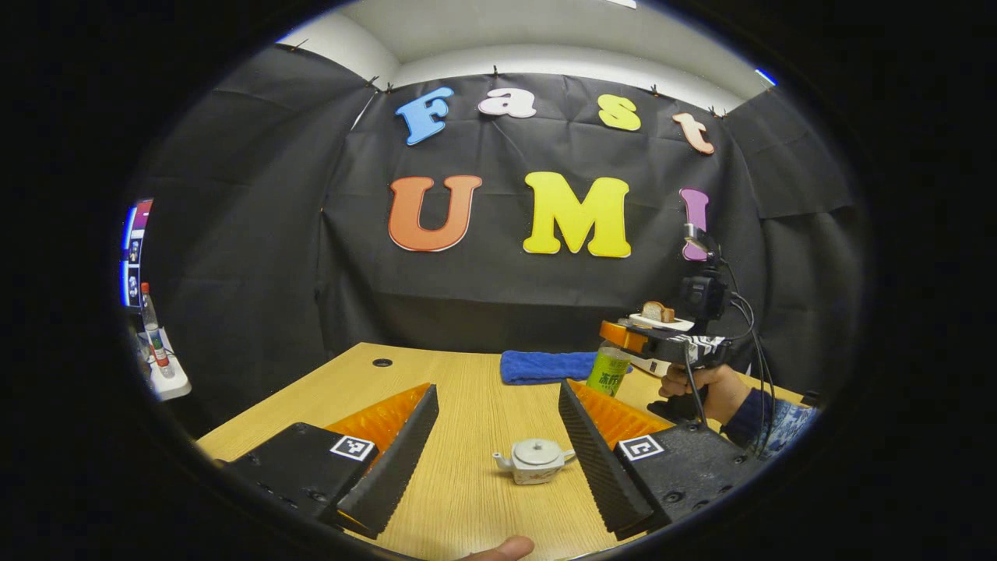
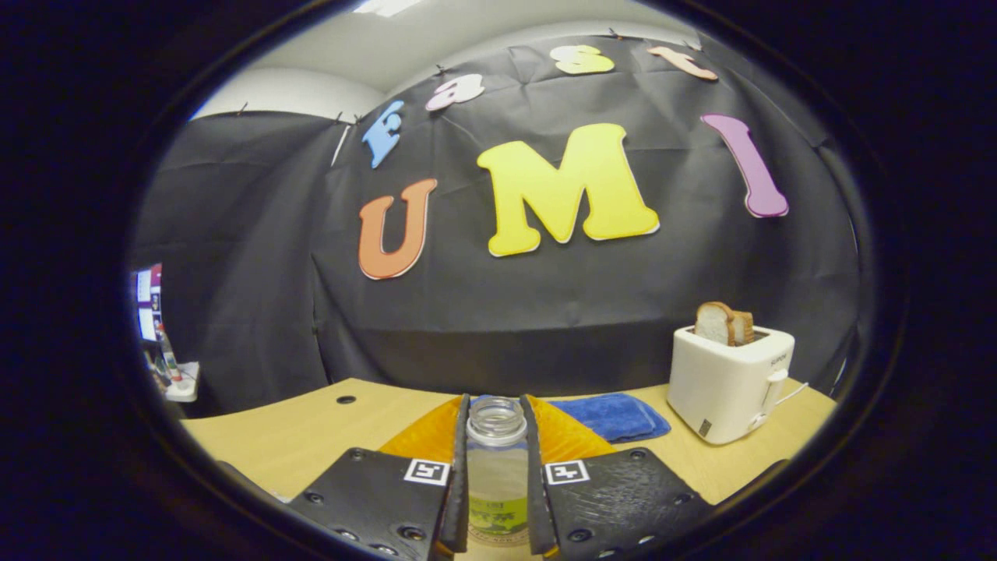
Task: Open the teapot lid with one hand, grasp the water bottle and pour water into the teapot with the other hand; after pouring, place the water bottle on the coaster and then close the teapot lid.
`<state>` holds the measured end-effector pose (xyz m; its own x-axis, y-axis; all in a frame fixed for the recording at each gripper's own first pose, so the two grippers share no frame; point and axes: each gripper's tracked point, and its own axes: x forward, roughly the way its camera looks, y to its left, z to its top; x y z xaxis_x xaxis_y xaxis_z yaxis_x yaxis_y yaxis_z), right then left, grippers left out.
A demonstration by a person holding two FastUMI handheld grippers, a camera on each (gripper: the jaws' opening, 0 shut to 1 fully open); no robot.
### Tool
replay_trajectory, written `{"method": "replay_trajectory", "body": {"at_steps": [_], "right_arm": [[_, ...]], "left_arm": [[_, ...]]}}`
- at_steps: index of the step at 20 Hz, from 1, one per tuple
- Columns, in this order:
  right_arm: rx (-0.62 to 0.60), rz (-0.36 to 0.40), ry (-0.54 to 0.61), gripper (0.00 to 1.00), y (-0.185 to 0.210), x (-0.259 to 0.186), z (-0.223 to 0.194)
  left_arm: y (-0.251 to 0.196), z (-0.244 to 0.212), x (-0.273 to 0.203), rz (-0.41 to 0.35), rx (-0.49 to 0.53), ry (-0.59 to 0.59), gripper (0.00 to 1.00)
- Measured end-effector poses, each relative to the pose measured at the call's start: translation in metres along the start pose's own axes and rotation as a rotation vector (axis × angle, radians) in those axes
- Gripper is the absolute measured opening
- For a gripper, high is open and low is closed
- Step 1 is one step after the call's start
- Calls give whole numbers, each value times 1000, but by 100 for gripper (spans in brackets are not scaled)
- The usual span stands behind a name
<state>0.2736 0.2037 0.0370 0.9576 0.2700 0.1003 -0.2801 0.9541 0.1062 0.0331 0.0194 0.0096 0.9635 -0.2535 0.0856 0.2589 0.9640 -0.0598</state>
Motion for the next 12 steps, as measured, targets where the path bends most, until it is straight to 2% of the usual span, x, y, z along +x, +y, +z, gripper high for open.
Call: {"method": "replay_trajectory", "body": {"at_steps": [3, 4, 5, 7, 8, 9, 10, 12], "right_arm": [[-75, -20, 2, 34, 7, 2, 0], [-90, -25, 6, 42, 7, 3, -2], [-104, -31, 18, 41, 7, 5, -4], [-111, -34, 37, 65, 7, -1, -7], [-107, -26, 42, 84, 9, -4, -8], [-101, -16, 40, 87, 11, -7, -5], [-95, -17, 31, 98, 10, -11, 0], [-92, -20, 17, 95, 7, -22, 8]], "left_arm": [[-1, -2, 0, -2, 26, 4, 98], [-1, -2, -1, -2, 31, 3, 98], [-1, -1, -1, -1, 33, 2, 98], [-3, -3, 0, -1, 36, 6, 98], [-3, -4, 1, -1, 39, 8, 98], [-3, -5, 1, -1, 42, 12, 98], [-4, -6, 1, -2, 42, 15, 97], [-5, -5, 1, -2, 44, 13, 97]]}}
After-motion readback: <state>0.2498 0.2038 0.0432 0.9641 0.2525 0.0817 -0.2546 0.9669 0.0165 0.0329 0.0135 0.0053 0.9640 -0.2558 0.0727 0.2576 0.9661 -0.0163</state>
